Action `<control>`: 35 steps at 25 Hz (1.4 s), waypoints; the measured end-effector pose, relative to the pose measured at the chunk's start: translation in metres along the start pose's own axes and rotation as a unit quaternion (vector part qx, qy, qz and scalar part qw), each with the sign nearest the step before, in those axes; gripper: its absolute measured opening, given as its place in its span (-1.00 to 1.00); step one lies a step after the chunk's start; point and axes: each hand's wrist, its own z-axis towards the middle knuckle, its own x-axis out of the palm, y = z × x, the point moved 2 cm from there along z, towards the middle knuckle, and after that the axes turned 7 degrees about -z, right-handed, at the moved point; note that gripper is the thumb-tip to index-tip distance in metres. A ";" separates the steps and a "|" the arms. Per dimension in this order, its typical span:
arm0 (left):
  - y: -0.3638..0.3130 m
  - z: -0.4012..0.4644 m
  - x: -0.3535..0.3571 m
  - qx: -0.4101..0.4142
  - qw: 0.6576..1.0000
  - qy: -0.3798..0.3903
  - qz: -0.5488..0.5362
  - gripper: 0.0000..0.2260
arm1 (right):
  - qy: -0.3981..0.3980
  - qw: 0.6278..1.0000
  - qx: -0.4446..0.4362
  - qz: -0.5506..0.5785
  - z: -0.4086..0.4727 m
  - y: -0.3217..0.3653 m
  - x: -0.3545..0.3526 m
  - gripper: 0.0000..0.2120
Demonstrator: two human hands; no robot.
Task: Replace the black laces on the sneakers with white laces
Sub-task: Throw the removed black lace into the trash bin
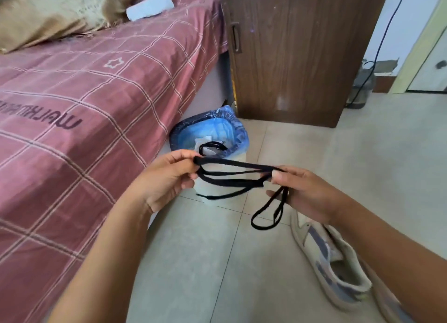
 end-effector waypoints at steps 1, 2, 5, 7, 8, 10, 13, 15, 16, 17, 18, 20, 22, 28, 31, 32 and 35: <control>0.011 0.000 -0.001 -0.053 0.997 0.028 0.048 -0.81 | 0.001 0.999 -0.023 0.038 0.000 0.007 -0.002 -0.38; 0.021 -0.001 -0.001 -0.101 0.985 0.062 0.123 -0.76 | 0.005 0.997 -0.044 0.065 0.001 0.014 -0.003 -0.49; 0.035 0.000 0.014 -0.089 0.950 0.101 0.282 -0.40 | 0.012 0.994 -0.068 0.087 0.005 0.036 0.008 -0.73; 0.037 0.001 0.040 0.004 0.956 0.106 0.273 -0.22 | 0.024 0.993 -0.086 0.081 0.009 0.048 0.022 -0.78; 0.039 0.002 0.055 0.041 0.956 0.119 0.265 -0.22 | 0.030 0.992 -0.094 0.078 0.009 0.052 0.029 -0.80; 0.052 0.007 0.081 0.063 0.953 0.143 0.259 -0.40 | 0.028 0.990 -0.096 0.098 0.010 0.060 0.042 -0.82; 0.069 0.016 0.091 0.024 0.972 0.145 0.181 -0.90 | -0.003 0.977 -0.100 0.190 0.009 0.073 0.037 -0.84; 0.069 0.020 0.081 -0.024 0.992 0.118 0.046 -0.89 | -0.068 0.972 -0.110 0.194 0.008 0.073 0.015 -0.85; 0.066 0.021 0.076 -0.045 0.991 0.107 -0.060 -0.83 | -0.101 0.974 -0.103 0.174 0.007 0.068 0.003 -0.85; 0.061 0.022 0.070 -0.062 0.977 0.099 -0.176 -0.77 | -0.130 0.978 -0.083 0.140 0.005 0.059 -0.006 -0.84; 0.056 0.023 0.066 -0.067 0.957 0.091 -0.266 -0.71 | -0.147 0.984 -0.050 0.090 0.004 0.046 -0.013 -0.85; 0.045 0.026 0.060 -0.047 0.925 0.063 -0.372 -0.60 | -0.133 0.990 0.039 -0.011 -0.002 0.013 -0.014 -0.86; 0.036 0.033 0.061 -0.031 0.898 0.044 -0.437 -0.56 | -0.067 0.990 0.120 -0.038 -0.010 -0.017 -0.008 -0.92; 0.033 0.029 0.091 -0.093 0.942 0.104 -0.306 -0.62 | 0.074 0.995 0.070 0.021 0.004 -0.016 0.015 -0.14; 0.040 0.030 0.100 -0.085 0.968 0.088 -0.217 -0.72 | 0.104 0.992 0.065 0.026 0.010 -0.015 0.046 -0.73; 0.039 0.032 0.096 -0.067 0.975 0.073 -0.201 -0.75 | 0.095 0.991 0.090 0.022 0.009 -0.019 0.049 -0.83; 0.033 0.038 0.069 -0.032 0.977 0.056 -0.203 -0.81 | 0.059 0.989 0.123 0.055 0.007 -0.024 0.036 -0.84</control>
